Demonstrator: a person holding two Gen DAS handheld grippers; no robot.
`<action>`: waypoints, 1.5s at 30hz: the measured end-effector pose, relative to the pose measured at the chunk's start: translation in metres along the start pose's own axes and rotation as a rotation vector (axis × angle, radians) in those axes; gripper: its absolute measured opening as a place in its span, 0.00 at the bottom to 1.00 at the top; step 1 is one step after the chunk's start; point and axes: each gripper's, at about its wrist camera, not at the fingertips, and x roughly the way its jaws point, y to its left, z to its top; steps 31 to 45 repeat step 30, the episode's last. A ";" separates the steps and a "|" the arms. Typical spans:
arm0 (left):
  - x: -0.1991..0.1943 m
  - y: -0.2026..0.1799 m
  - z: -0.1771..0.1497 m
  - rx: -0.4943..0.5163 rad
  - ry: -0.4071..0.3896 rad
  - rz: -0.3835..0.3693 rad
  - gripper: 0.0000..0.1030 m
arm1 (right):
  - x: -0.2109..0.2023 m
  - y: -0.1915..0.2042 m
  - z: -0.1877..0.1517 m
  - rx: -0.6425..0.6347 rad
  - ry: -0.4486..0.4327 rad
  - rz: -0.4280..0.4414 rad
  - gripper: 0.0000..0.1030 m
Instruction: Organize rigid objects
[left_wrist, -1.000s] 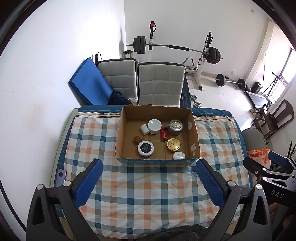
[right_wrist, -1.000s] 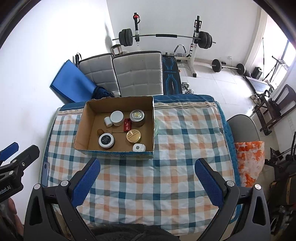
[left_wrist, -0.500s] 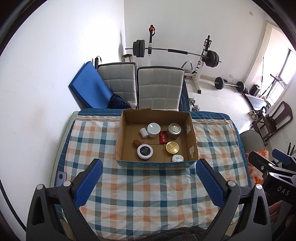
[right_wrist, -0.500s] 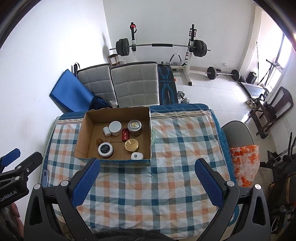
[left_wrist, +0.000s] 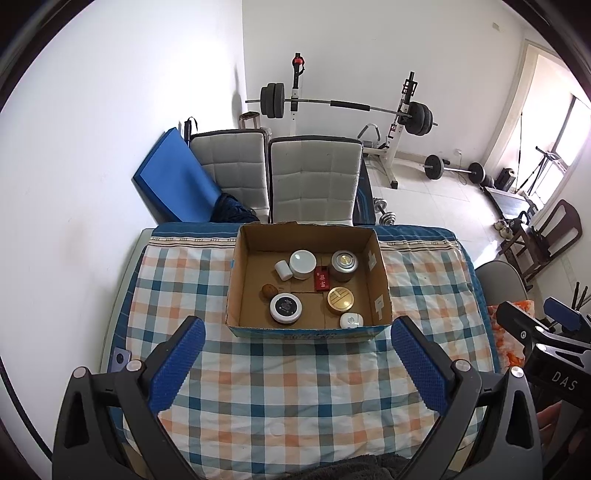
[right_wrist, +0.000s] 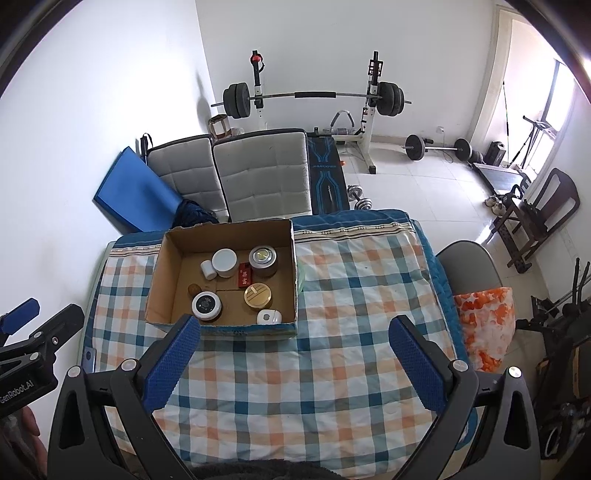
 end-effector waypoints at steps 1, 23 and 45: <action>0.000 0.000 0.000 -0.001 -0.002 0.002 1.00 | 0.000 0.000 0.000 0.003 -0.001 -0.002 1.00; 0.004 -0.004 0.013 0.023 -0.020 -0.007 1.00 | 0.004 -0.002 0.001 0.035 0.001 -0.004 1.00; 0.005 -0.004 0.016 0.030 -0.032 -0.011 1.00 | 0.004 -0.001 0.001 0.044 -0.003 -0.009 1.00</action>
